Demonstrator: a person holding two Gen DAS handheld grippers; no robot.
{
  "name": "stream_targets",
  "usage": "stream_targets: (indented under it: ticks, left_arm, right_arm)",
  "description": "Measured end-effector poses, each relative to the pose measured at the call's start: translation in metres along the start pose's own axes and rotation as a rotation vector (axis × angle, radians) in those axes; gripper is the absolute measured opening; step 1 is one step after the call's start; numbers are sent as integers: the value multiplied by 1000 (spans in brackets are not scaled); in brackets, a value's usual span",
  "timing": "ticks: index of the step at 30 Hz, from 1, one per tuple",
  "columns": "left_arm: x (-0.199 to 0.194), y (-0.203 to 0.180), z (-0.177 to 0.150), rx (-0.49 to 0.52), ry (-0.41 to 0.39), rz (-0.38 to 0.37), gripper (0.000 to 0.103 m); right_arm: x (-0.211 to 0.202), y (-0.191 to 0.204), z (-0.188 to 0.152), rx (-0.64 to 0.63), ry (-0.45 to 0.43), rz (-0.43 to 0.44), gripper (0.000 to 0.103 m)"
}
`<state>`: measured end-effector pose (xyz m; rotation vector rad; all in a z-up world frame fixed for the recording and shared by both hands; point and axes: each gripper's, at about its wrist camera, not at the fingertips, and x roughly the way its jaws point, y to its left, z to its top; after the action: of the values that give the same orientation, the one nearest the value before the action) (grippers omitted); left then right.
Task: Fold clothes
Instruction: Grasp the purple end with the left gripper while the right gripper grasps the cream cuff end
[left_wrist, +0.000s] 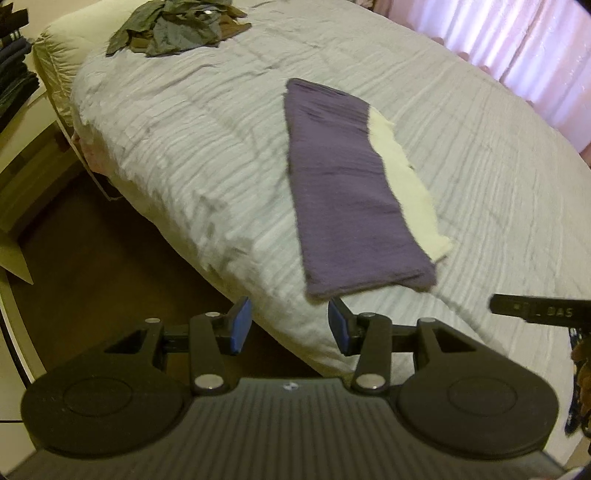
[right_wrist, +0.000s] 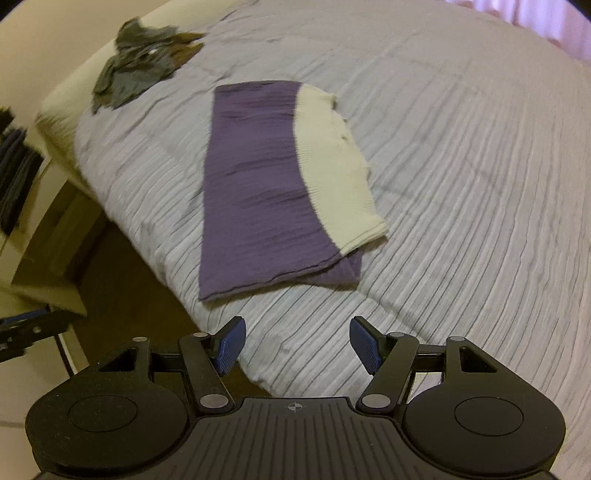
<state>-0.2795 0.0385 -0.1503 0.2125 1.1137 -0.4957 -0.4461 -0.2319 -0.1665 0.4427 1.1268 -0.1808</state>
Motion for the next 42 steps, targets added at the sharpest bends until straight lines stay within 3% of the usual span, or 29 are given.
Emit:
stream_targets:
  ticks: [5, 12, 17, 22, 28, 31, 34, 37, 40, 42]
  left_arm:
    - [17, 34, -2, -42, 16, -30, 41]
    - [71, 51, -7, -133, 77, -162, 41]
    - [141, 52, 2, -280, 106, -285, 41]
    - [214, 53, 19, -386, 93, -346, 41]
    - [281, 65, 36, -449, 45, -435, 41]
    - [302, 72, 36, -473, 46, -534, 41]
    - [312, 79, 30, -516, 55, -605, 41]
    - [314, 81, 20, -545, 81, -679, 39]
    - [317, 74, 12, -527, 117, -731, 39]
    - [321, 72, 10, -527, 112, -738, 39]
  right_arm:
    - [14, -24, 1, 96, -9, 19, 66]
    - [41, -74, 2, 275, -16, 157, 66]
    - [85, -114, 10, 335, 6, 237, 66]
    - [142, -160, 24, 451, 32, 368, 66]
    - [205, -196, 47, 489, 17, 527, 66]
    - [229, -203, 55, 506, 6, 646, 66]
    - [245, -203, 61, 487, 24, 734, 65]
    - [247, -203, 62, 434, 44, 769, 65]
    - [250, -212, 59, 427, 66, 776, 42]
    - [252, -215, 62, 416, 86, 788, 42]
